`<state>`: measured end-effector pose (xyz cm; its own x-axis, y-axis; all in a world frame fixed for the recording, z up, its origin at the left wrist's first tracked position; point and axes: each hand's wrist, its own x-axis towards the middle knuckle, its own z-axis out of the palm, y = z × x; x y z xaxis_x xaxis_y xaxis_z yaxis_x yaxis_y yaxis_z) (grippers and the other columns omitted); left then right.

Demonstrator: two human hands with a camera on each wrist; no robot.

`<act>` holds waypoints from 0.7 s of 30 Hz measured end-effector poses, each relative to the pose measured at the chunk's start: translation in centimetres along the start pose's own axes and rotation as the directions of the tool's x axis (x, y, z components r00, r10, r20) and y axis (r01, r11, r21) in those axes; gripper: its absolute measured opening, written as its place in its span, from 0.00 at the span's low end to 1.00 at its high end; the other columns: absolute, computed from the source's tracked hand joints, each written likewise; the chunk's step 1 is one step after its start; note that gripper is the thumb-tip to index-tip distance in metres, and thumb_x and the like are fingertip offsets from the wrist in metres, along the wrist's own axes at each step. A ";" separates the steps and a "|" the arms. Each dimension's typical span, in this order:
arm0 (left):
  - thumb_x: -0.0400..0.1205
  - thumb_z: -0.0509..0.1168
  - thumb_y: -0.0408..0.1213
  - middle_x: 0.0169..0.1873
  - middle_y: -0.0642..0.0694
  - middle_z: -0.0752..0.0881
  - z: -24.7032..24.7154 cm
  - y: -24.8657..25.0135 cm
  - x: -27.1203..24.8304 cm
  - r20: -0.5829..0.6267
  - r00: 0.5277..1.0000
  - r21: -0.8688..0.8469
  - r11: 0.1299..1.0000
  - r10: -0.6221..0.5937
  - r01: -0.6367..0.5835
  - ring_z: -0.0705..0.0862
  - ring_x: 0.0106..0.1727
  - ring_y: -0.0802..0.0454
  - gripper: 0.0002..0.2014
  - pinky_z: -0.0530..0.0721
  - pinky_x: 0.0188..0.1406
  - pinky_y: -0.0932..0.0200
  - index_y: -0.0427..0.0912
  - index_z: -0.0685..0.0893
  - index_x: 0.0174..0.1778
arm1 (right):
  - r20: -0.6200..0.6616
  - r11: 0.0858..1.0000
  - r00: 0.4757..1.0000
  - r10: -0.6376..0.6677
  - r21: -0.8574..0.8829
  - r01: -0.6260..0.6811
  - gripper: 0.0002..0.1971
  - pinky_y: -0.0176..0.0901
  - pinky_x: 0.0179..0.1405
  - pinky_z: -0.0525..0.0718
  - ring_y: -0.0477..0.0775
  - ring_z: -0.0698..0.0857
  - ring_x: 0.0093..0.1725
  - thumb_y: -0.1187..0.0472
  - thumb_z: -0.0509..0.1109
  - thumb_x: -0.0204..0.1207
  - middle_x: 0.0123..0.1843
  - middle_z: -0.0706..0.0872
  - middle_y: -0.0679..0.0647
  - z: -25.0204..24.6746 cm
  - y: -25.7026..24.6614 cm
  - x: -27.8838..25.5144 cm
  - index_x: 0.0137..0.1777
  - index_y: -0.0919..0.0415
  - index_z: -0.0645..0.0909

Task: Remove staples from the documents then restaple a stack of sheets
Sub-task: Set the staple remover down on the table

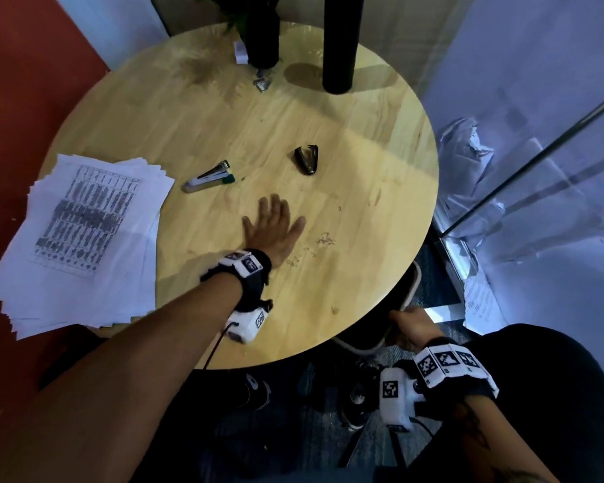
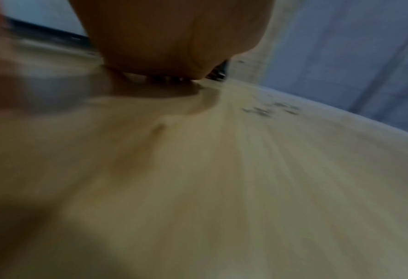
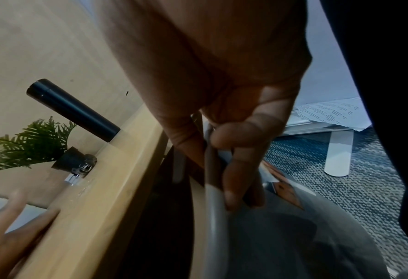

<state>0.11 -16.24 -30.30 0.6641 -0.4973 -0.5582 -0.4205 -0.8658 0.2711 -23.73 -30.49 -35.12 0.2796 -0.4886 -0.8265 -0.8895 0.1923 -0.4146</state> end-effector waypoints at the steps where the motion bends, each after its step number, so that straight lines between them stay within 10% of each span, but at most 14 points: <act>1: 0.85 0.34 0.59 0.81 0.48 0.30 0.8 0.8 -0.9 0.058 0.994 0.034 0.995 0.088 -0.090 0.29 0.81 0.49 0.34 0.33 0.78 0.36 0.45 0.35 0.82 | 0.002 1.000 1.000 0.000 0.004 0.000 0.05 0.34 0.12 0.69 0.61 0.81 0.23 0.66 0.63 0.74 0.33 0.85 0.71 -0.2 0.0 0.0 0.42 0.69 0.77; 7: 0.87 0.41 0.55 0.83 0.51 0.38 1.1 3.8 -2.5 0.044 0.965 -0.158 0.956 0.257 -0.247 0.37 0.83 0.54 0.31 0.37 0.80 0.44 0.46 0.41 0.83 | -0.020 0.987 0.999 0.039 0.159 -0.035 0.06 0.26 0.09 0.62 0.55 0.74 0.09 0.74 0.60 0.74 0.22 0.74 0.63 -2.1 0.0 -0.8 0.36 0.69 0.70; 15: 0.84 0.40 0.62 0.83 0.44 0.35 -2.9 7.9 4.5 0.215 0.900 0.386 0.814 0.378 -0.434 0.37 0.84 0.48 0.38 0.44 0.81 0.39 0.40 0.39 0.83 | -0.042 0.997 0.999 -0.019 0.075 0.022 0.06 0.27 0.09 0.63 0.54 0.77 0.12 0.71 0.61 0.75 0.22 0.78 0.64 -2.3 -0.3 -0.7 0.36 0.67 0.71; 21: 0.81 0.35 0.66 0.81 0.52 0.36 -0.4 1.5 -1.7 0.318 0.795 0.276 0.752 0.516 -0.599 0.35 0.82 0.56 0.39 0.41 0.82 0.47 0.45 0.41 0.83 | -0.018 0.993 1.000 -0.011 0.114 0.013 0.04 0.26 0.10 0.63 0.54 0.78 0.12 0.72 0.61 0.75 0.24 0.76 0.63 -2.4 -0.6 -1.2 0.39 0.67 0.72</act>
<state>-1.42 -16.77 -28.64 0.1147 -0.8253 -0.5529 -0.8842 -0.3385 0.3218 -24.43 -32.03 -32.94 0.2829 -0.5063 -0.8146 -0.8384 0.2819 -0.4664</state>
